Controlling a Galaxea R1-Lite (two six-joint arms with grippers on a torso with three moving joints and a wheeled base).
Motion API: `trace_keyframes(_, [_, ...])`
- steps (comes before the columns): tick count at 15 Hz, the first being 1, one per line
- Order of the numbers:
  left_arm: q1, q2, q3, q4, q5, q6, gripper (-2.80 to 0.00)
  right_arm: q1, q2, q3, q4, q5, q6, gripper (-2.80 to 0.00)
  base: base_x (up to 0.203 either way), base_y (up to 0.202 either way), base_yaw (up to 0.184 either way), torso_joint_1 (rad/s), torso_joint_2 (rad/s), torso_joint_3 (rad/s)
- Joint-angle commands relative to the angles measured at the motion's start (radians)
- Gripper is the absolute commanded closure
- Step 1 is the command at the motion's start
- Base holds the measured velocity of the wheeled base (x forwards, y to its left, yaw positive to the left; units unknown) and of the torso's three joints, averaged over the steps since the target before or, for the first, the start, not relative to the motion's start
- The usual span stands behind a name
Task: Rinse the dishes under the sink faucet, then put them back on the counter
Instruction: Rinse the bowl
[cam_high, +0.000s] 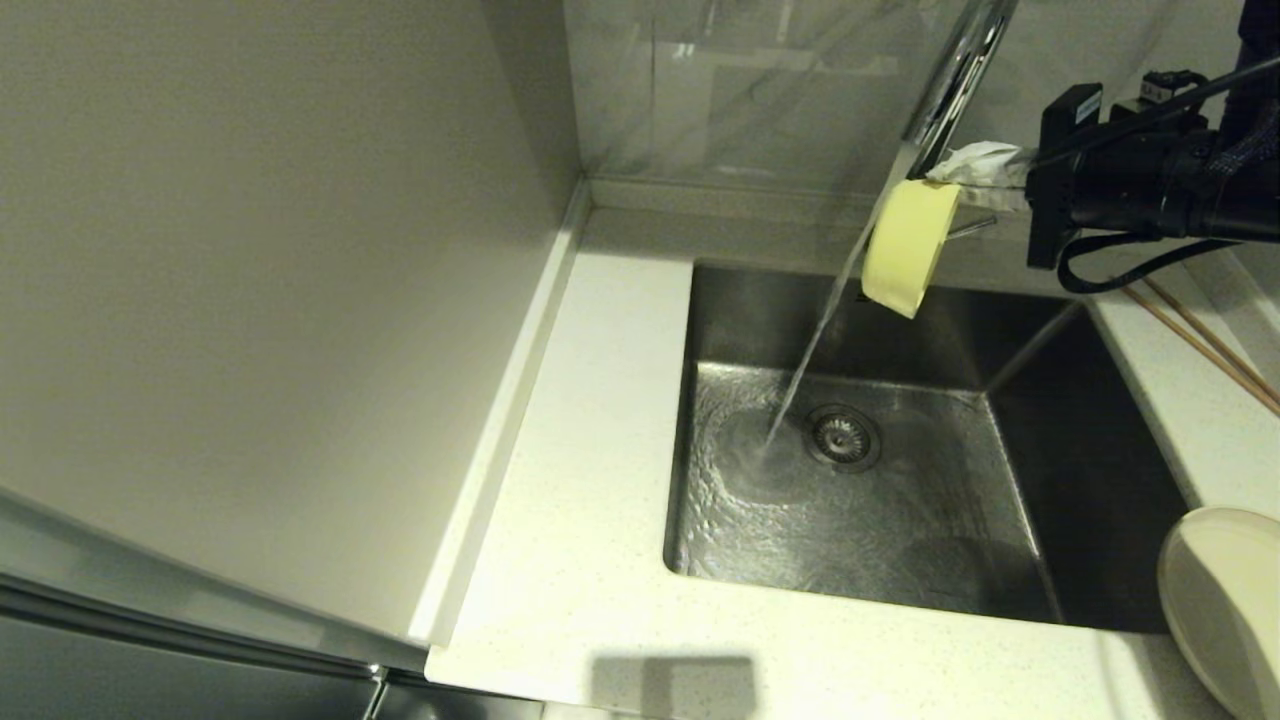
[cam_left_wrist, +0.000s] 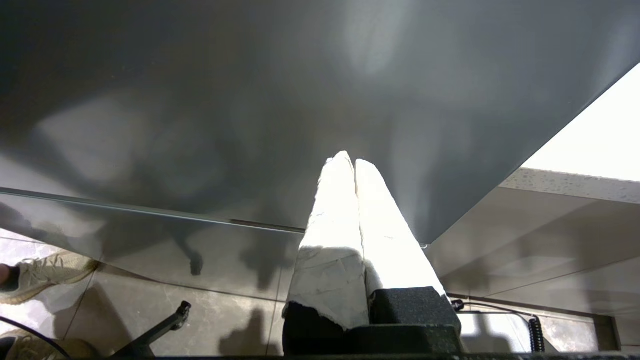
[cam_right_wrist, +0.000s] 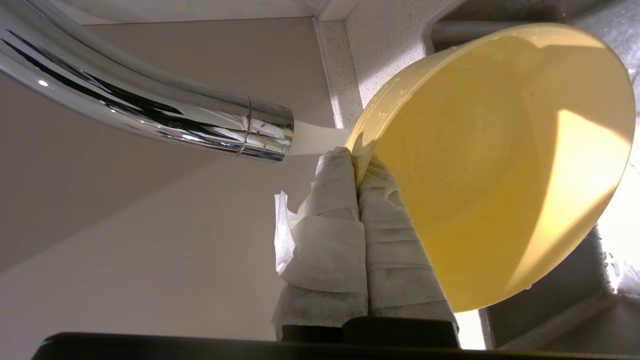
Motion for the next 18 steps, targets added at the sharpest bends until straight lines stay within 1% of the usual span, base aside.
trace_keyframes(1, [0.000,-0.002,0.000,-0.001,0.000,0.000,0.00,0.000,0.005,-0.004,0.000,0.003,0.006,0.00,0.000,0.000,0.000,0.000,0.00,0.000])
trace_keyframes(7, [0.000,-0.002,0.000,-0.001,0.000,0.000,0.00,-0.005,0.011,-0.008,0.000,0.002,0.003,0.00,0.000,0.000,0.000,0.000,0.00,0.000])
trace_keyframes(9, [0.000,-0.002,0.000,-0.001,0.000,0.000,0.00,-0.033,0.011,-0.008,0.001,0.001,-0.005,0.00,0.000,0.000,0.000,0.000,0.00,0.000])
trace_keyframes(10, [0.000,-0.002,0.000,-0.001,0.000,0.000,0.00,-0.052,0.009,-0.007,0.006,0.002,-0.023,0.00,0.000,0.000,0.000,0.000,0.00,0.000])
trace_keyframes(11, [0.000,-0.002,0.000,-0.001,0.000,0.000,0.00,-0.075,0.007,-0.002,0.015,0.008,-0.067,0.00,0.000,0.000,0.000,0.000,0.00,0.000])
trace_keyframes(12, [0.000,-0.002,0.000,-0.001,0.000,0.000,0.00,-0.100,0.002,0.004,0.049,0.021,-0.141,0.00,0.000,0.000,0.000,0.000,0.00,0.000])
trace_keyframes(13, [0.000,-0.002,0.000,-0.001,0.000,0.000,0.00,-0.121,-0.001,0.012,0.102,0.028,-0.234,0.00,0.000,0.000,0.000,0.000,0.00,0.000])
trace_keyframes(14, [0.000,-0.002,0.000,-0.001,0.000,0.000,0.00,-0.145,-0.002,0.021,0.155,0.030,-0.346,0.00,0.000,0.000,0.000,0.000,0.00,0.000])
trace_keyframes(16, [0.000,-0.002,0.000,-0.001,0.000,0.000,0.00,-0.190,-0.009,0.065,0.245,0.028,-0.648,0.00,0.000,0.000,0.000,0.000,0.00,0.000])
trace_keyframes(17, [0.000,-0.002,0.000,-0.001,0.000,0.000,0.00,-0.209,-0.016,0.106,0.267,0.016,-0.830,0.00,0.000,0.000,0.000,0.000,0.00,0.000])
trace_keyframes(18, [0.000,-0.002,0.000,-0.001,0.000,0.000,0.00,-0.230,-0.030,0.164,0.278,-0.009,-1.046,0.00,0.000,0.000,0.000,0.000,0.00,0.000])
